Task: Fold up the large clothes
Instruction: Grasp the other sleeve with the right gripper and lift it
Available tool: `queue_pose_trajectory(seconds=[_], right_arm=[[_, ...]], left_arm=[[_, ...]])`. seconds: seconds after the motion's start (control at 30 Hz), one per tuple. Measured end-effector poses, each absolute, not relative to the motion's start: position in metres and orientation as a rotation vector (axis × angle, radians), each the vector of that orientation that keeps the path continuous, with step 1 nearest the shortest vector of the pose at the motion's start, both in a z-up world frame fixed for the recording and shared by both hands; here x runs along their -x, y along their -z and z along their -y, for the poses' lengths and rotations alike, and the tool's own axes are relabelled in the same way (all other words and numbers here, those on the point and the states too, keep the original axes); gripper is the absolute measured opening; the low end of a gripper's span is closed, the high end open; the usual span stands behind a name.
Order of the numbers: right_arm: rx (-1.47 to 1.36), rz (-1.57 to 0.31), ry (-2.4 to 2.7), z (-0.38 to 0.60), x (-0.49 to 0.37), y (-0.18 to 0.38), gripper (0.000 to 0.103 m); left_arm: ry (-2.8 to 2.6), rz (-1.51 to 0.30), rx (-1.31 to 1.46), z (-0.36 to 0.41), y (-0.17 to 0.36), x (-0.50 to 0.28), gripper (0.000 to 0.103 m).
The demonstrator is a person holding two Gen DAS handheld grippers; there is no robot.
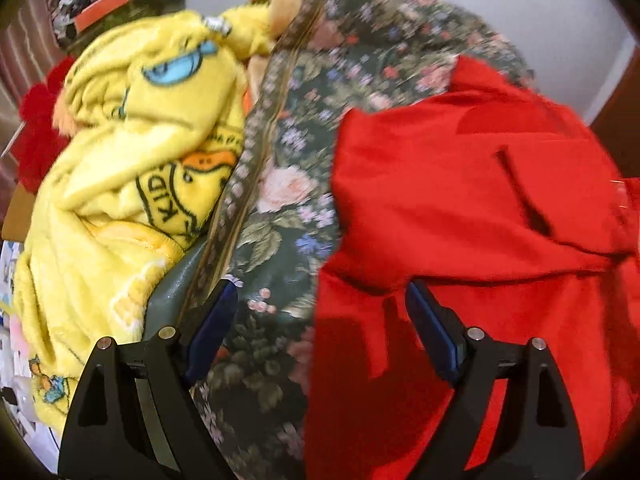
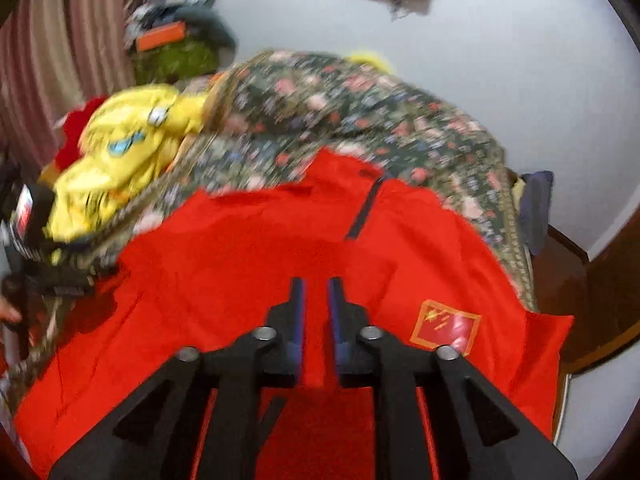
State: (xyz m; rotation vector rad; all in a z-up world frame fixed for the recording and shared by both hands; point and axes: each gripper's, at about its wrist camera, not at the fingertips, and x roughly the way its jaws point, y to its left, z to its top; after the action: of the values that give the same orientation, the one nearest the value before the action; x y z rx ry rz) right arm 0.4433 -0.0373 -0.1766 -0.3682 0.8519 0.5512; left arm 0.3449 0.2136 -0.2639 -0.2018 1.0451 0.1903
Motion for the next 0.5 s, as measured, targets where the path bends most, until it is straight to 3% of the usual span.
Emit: queue_pose_trajectory(seconds=[0.03, 0.1, 0.33, 0.5], right_arm=[[0.384, -0.853, -0.561, 0.036, -0.441, 0.18, 0.033], [0.444, -0.837, -0.578, 0.02, -0.431, 0.193, 0.045], [0.543, -0.87, -0.653, -0.019, -0.417, 0.223, 0.045], [0.575, -0.913, -0.648, -0.037, -0.424, 0.242, 0.045]], left_arm=[[-0.181, -1.033, 0.197, -0.211, 0.258, -0.342, 0.086], [-0.158, -1.012, 0.192, -0.205, 0.249, -0.338, 0.086], [-0.118, -0.98, 0.185, -0.193, 0.245, -0.35, 0.086], [-0.135, -1.057, 0.218, -0.198, 0.28, -0.372, 0.086]])
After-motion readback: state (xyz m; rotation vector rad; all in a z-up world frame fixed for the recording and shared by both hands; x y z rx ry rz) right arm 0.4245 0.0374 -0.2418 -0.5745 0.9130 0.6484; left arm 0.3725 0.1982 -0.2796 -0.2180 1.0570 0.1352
